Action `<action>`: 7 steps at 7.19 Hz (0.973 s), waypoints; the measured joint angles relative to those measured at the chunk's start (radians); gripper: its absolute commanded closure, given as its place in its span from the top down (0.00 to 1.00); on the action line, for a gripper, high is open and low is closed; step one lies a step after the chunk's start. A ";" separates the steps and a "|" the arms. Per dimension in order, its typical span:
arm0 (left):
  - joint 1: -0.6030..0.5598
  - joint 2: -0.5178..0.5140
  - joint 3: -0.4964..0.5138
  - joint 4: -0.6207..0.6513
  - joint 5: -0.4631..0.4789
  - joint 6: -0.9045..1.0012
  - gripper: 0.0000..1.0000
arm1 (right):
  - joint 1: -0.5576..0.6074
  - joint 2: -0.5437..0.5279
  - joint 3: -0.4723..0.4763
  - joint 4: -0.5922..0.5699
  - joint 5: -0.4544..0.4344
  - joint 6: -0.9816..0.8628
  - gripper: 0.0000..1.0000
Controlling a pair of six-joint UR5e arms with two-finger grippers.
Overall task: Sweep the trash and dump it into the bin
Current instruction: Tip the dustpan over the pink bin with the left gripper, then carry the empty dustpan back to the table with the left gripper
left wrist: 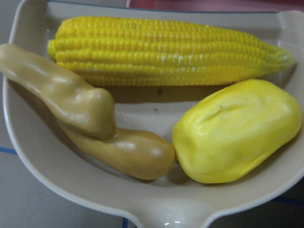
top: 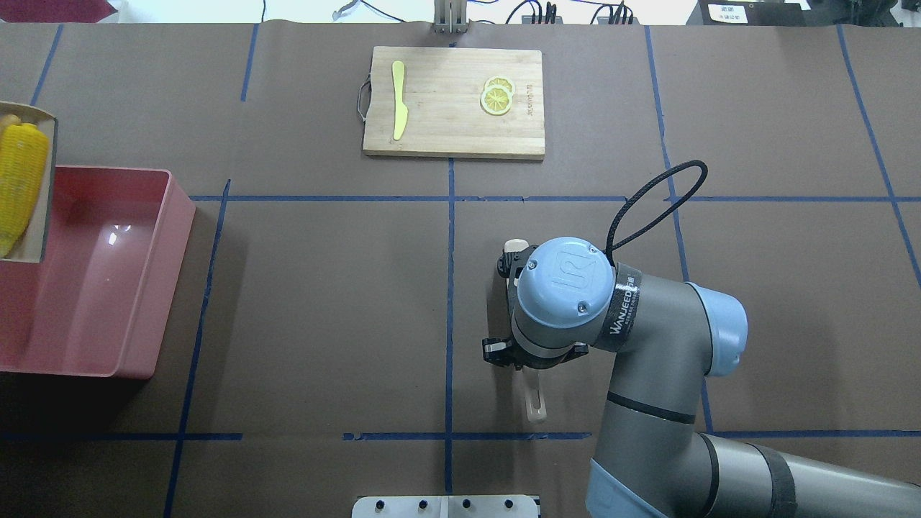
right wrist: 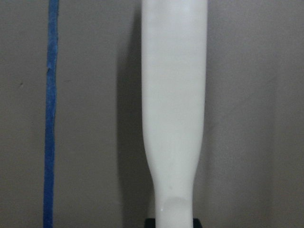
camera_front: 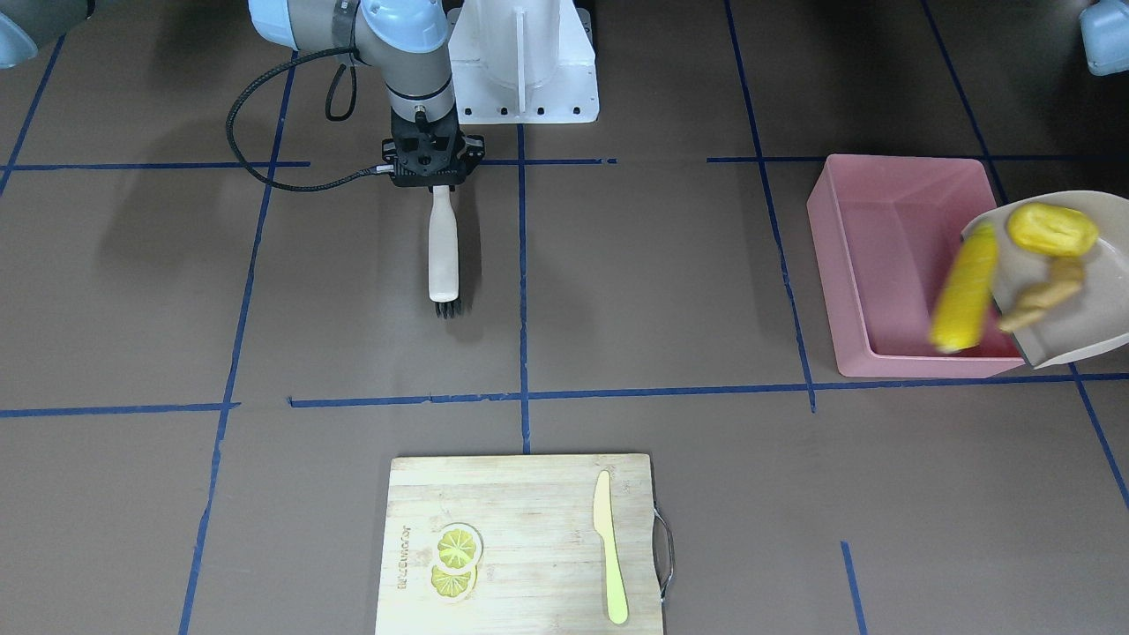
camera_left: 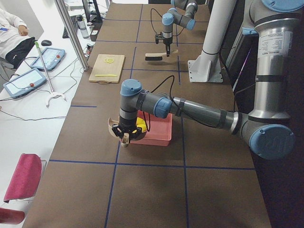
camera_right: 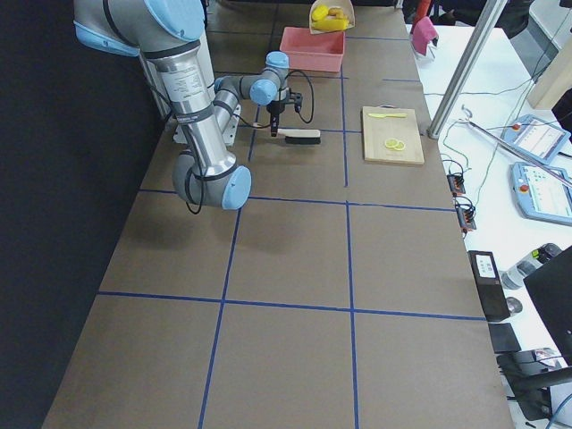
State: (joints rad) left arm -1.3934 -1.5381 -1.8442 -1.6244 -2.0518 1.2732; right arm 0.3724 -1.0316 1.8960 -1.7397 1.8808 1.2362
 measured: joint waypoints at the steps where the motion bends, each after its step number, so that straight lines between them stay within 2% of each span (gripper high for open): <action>1: 0.003 -0.003 -0.004 0.020 0.019 0.041 0.00 | -0.002 0.000 -0.002 0.001 0.000 -0.001 0.00; 5: 0.005 -0.032 0.002 0.045 0.019 0.124 0.00 | -0.006 0.000 -0.004 0.002 -0.001 -0.001 0.00; 6: 0.005 -0.056 0.011 0.071 -0.021 0.122 0.00 | -0.010 0.000 -0.005 0.003 -0.003 0.001 0.00; 7: 0.000 -0.088 0.016 0.113 -0.109 0.109 0.00 | -0.011 -0.001 -0.004 0.003 -0.004 0.003 0.00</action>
State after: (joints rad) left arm -1.3933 -1.6261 -1.8283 -1.5118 -2.1604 1.3821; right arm 0.3611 -1.0327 1.8921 -1.7367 1.8770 1.2396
